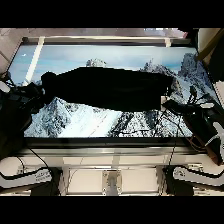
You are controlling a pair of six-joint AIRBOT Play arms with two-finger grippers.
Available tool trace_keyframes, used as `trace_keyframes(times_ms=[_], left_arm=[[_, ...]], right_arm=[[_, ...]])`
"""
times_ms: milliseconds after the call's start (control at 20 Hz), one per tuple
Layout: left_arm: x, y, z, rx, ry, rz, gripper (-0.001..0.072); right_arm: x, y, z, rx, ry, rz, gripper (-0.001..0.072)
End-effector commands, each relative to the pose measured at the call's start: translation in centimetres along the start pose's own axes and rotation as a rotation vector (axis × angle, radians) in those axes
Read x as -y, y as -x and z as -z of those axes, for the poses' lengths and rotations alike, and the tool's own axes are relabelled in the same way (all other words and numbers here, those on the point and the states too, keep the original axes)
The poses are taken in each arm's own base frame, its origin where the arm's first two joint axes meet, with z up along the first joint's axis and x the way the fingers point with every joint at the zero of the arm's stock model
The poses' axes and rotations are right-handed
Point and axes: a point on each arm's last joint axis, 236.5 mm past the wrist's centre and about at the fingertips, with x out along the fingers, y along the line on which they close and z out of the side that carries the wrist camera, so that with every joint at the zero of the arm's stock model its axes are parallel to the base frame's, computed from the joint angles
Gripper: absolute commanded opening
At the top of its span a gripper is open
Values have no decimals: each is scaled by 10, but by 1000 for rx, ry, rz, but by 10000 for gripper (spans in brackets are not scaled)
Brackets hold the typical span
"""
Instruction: Fold the clothes and pants, and hang the long-sleeved shirts on hangers.
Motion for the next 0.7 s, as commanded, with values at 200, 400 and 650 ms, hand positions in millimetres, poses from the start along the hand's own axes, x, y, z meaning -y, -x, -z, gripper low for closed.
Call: trace_keyframes(times_ms=[200,400,650], left_arm=[[0,0,1,-3,0,0,703],[0,0,1,-3,0,0,703],[0,0,1,-3,1,0,703]], right_arm=[[16,8,-15,5,57,87,548],[23,-14,-1,-52,10,64,548],[-14,-26,19,-131,100,-109,54]])
